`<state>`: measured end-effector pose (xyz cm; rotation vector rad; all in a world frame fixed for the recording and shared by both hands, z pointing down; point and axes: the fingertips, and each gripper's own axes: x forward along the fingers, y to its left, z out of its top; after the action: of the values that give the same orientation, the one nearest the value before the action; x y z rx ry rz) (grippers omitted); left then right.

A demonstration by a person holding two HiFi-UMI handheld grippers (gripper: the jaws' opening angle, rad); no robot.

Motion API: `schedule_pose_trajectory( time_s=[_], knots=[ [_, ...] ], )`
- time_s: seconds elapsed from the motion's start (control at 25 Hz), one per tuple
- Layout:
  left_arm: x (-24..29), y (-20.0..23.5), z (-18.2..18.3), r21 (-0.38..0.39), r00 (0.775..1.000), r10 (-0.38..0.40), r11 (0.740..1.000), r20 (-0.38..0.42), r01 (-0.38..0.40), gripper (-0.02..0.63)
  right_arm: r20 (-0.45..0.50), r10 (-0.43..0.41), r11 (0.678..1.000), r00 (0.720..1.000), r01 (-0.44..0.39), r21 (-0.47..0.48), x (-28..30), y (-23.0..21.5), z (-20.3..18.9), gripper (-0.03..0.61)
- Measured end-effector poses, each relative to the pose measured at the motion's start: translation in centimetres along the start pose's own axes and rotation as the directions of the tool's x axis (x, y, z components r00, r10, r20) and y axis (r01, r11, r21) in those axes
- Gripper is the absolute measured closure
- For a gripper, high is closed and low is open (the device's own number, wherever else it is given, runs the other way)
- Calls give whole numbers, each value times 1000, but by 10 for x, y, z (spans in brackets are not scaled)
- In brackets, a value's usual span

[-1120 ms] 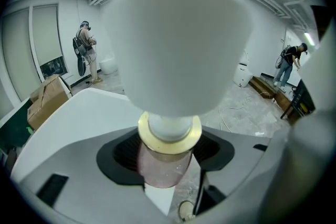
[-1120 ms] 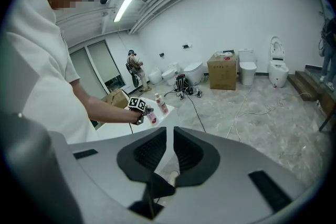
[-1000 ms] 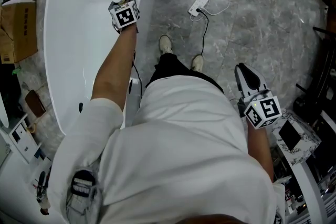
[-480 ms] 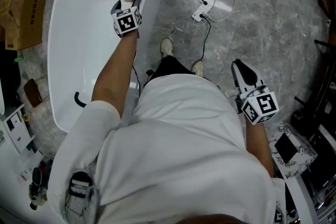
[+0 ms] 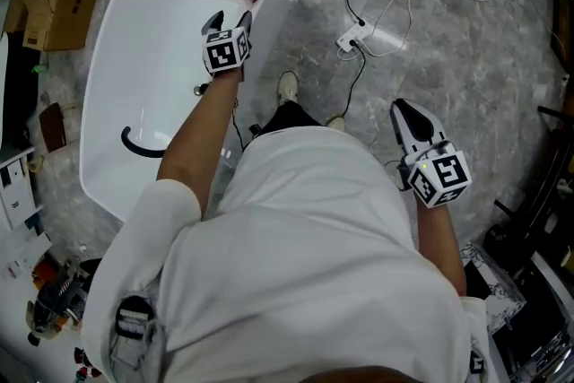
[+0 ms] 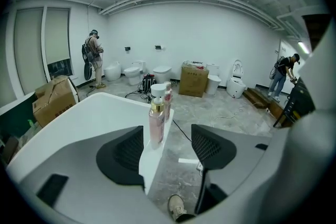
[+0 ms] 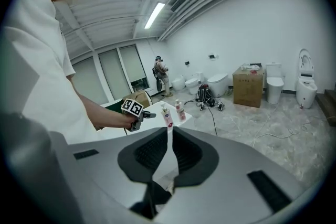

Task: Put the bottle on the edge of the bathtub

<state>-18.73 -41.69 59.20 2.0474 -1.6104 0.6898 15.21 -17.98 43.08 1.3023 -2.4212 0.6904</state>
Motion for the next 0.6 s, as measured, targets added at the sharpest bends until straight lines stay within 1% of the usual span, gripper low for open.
schedule_pose_trajectory(
  time_s=[0.08, 0.16, 0.28, 0.36, 0.52, 0.6],
  knots=[
    [-15, -7, -7, -11, 1000, -21, 1000, -1, 21, 325, 10, 22, 1000, 1000, -22, -8, -3, 3, 0, 545],
    [-30, -17, -14, -8, 999, -46, 999, -6, 46, 359, 11, 42, 999, 999, -41, -17, -6, 5, -3, 551],
    [-52, -37, -21, 28, 996, -91, 995, -11, 91, 427, 8, 72, 997, 997, -72, -29, -10, 8, -9, 556],
    [-67, -51, -25, 47, 993, -120, 992, -10, 120, 486, 5, 92, 995, 996, -92, -36, -14, 12, -13, 558],
    [-100, -77, -32, 15, 983, -183, 983, 9, 183, 580, 4, 127, 990, 992, -127, -62, -23, 19, -19, 566],
    [-117, -95, -34, -8, 968, -249, 968, 29, 250, 589, 3, 142, 987, 990, -142, -73, -27, 22, -23, 569]
  ],
)
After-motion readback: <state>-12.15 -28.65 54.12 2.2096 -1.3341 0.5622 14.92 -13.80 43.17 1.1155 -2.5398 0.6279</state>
